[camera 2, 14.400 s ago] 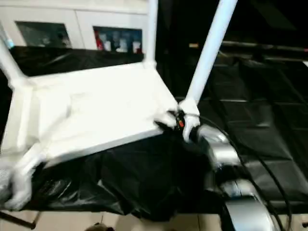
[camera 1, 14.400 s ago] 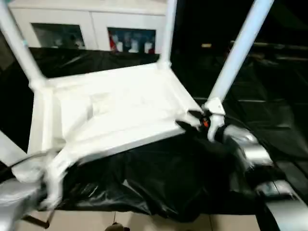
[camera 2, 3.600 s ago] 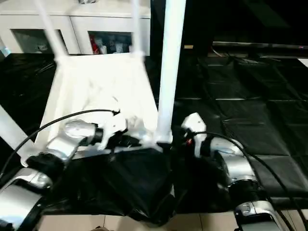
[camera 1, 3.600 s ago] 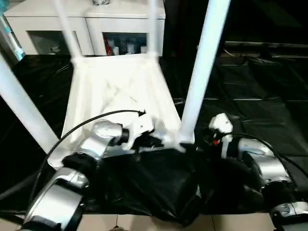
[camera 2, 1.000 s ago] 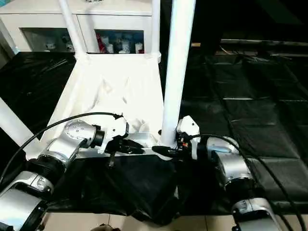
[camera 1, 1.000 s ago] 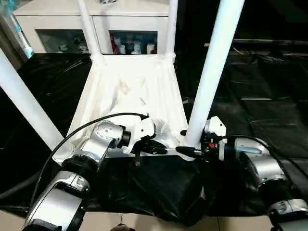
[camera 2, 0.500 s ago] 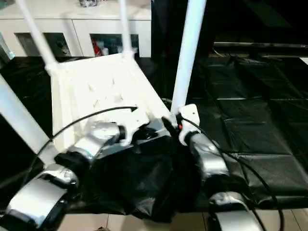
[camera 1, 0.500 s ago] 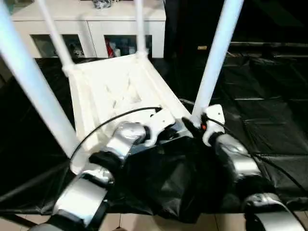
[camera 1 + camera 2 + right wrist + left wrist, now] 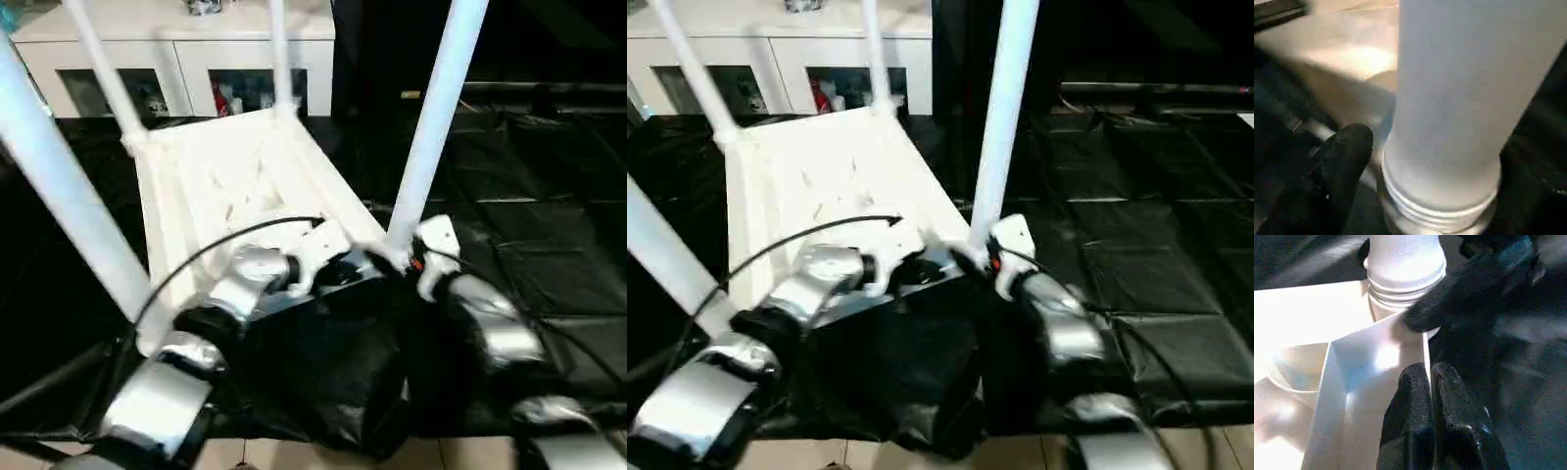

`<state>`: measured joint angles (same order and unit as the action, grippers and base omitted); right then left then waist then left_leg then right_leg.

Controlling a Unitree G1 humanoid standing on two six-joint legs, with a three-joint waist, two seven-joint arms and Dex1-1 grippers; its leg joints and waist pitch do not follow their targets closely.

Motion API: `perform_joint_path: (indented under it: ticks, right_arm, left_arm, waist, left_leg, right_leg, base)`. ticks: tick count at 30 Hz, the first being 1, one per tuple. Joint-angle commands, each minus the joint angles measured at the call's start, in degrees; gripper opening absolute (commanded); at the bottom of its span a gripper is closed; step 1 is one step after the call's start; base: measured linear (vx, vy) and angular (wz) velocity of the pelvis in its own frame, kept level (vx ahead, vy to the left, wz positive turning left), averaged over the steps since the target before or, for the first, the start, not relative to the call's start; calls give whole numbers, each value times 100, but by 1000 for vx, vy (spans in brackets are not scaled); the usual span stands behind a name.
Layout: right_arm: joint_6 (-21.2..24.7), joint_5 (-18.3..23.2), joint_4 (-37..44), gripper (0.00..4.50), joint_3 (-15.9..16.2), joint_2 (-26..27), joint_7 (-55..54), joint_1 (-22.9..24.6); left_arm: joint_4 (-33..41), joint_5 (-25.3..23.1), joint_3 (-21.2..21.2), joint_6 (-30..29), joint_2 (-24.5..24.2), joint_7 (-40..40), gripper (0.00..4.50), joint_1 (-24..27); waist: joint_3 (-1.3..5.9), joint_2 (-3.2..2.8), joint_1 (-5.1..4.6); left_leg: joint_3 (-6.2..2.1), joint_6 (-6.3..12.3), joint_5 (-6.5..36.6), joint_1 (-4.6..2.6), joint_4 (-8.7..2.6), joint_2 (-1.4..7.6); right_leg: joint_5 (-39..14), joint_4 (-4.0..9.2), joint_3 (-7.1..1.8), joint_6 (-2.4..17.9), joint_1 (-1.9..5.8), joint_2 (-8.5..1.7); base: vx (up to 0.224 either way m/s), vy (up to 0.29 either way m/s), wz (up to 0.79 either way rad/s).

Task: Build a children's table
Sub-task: Rotate leg to tighten

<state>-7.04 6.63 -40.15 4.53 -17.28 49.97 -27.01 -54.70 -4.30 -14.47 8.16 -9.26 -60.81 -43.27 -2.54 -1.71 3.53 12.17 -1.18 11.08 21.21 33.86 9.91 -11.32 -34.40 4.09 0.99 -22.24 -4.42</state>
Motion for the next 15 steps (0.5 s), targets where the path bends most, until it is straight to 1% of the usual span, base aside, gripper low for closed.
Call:
perform_joint_path:
  ticks: [1, 2, 3, 4, 5, 6, 8, 10, 11, 13, 14, 15]
  right_arm:
    - [108, 164, 322, 388, 300, -11, 770, 87]
    - [151, 229, 394, 388, 281, -94, 980, 112]
    - [162, 272, 422, 388, 271, -165, 1156, 121]
    - [153, 287, 425, 388, 265, -214, 1262, 120]
    - [137, 303, 410, 388, 258, -269, 1375, 108]
    - [137, 315, 412, 388, 257, -295, 1430, 104]
    - [154, 347, 418, 388, 265, -371, 1573, 94]
    - [171, 334, 395, 388, 305, -482, 1764, 68]
    - [158, 297, 375, 388, 321, -524, 1833, 53]
    - [195, 307, 357, 362, 323, -525, 1898, 48]
    - [205, 317, 358, 362, 317, -519, 1904, 50]
    - [217, 332, 360, 352, 309, -511, 1914, 51]
  left_arm:
    - [268, 216, -118, 172, 27, -649, 0, 102]
    - [358, 300, -102, 131, -49, -877, 0, 146]
    - [424, 355, -91, 83, -117, -1038, 0, 172]
    - [468, 391, -86, 63, -165, -1151, 0, 190]
    - [526, 445, -80, -2, -224, -1308, 0, 216]
    - [554, 469, -78, -28, -249, -1377, 0, 228]
    - [633, 522, -80, -87, -320, -1571, 0, 268]
    - [735, 581, -65, -168, -418, -1806, 0, 318]
    - [778, 600, -35, -196, -459, -1897, 0, 340]
    - [777, 597, -14, -210, -475, -1923, 0, 346]
    - [781, 602, -13, -218, -478, -1927, 0, 348]
    - [788, 609, -12, -229, -484, -1932, 0, 351]
  waist:
    - [321, 134, 35]
    - [328, 156, 49]
    - [326, 146, 58]
    - [325, 122, 67]
    - [325, 129, 76]
    - [325, 133, 75]
    - [342, 130, 96]
    - [374, 125, 133]
    - [378, 128, 149]
    - [367, 132, 163]
    - [361, 136, 166]
    - [360, 134, 165]
  left_leg:
    - [-192, 741, 878, -39, -354, 413]
    - [-194, 737, 872, -37, -356, 429]
    - [-197, 732, 853, -40, -360, 435]
    - [-196, 716, 856, -51, -363, 444]
    - [-194, 682, 863, -56, -367, 455]
    - [-195, 679, 846, -46, -367, 448]
    - [-191, 669, 751, -51, -355, 446]
    - [-175, 780, 467, -39, -311, 432]
    - [-176, 845, 394, -18, -296, 425]
    - [-171, 885, 432, -12, -286, 416]
    - [-177, 863, 480, -9, -293, 417]
    - [-175, 848, 513, -10, -292, 412]
  right_leg:
    - [-842, 402, -291, 1431, 247, -514]
    - [-895, 394, -294, 1447, 249, -521]
    - [-881, 388, -295, 1462, 242, -521]
    - [-897, 389, -295, 1483, 220, -518]
    - [-842, 376, -298, 1512, 216, -516]
    - [-812, 364, -296, 1518, 217, -509]
    - [-659, 347, -302, 1541, 224, -519]
    - [-174, 282, -304, 1607, 212, -502]
    - [-17, 260, -301, 1627, 215, -508]
    - [-55, 268, -297, 1617, 205, -508]
    - [-184, 282, -291, 1591, 209, -510]
    - [-252, 288, -290, 1578, 209, -505]
  base:
    - [0, 0, 0]
    - [0, 0, 0]
    - [0, 0, 0]
    - [0, 0, 0]
    - [0, 0, 0]
    - [0, 0, 0]
    - [0, 0, 0]
    - [0, 0, 0]
    - [0, 0, 0]
    - [0, 0, 0]
    - [0, 0, 0]
    - [0, 0, 0]
